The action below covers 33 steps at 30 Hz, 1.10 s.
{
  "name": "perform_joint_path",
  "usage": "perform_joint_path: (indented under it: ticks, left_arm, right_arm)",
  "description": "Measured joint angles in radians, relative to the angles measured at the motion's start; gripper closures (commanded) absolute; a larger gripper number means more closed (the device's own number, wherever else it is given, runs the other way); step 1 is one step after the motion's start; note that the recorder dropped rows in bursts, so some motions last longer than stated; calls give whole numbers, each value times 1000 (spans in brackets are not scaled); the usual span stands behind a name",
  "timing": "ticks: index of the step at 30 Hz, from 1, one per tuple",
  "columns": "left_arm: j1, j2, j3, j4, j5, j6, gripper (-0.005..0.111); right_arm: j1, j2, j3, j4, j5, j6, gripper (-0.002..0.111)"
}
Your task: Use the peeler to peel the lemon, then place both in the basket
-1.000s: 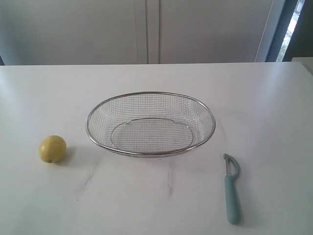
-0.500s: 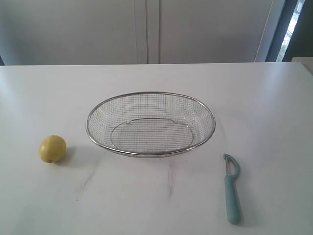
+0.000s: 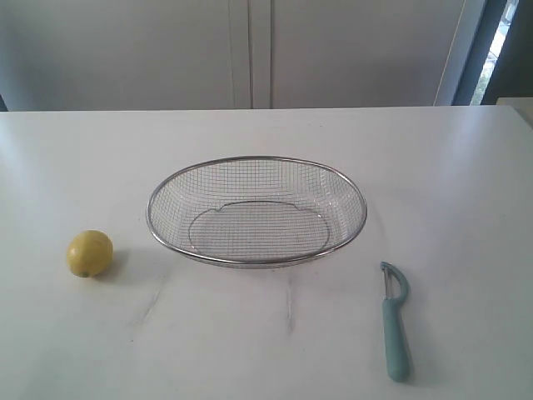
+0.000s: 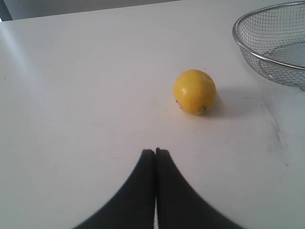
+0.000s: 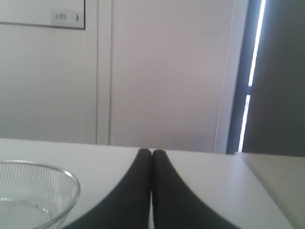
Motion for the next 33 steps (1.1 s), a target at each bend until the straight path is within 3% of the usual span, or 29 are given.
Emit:
perform_joint_path:
  ticks: [8,26,33]
  left_arm:
    - [0,0,0,0,0,0,107]
    - [0,0,0,0,0,0,107]
    - [0,0,0,0,0,0,107]
  right_arm:
    - [0,0,0,0,-212,0,108]
    - [0,-2,0,11,-268,2,108]
    - [0,-2,-5,270,-257,2,108]
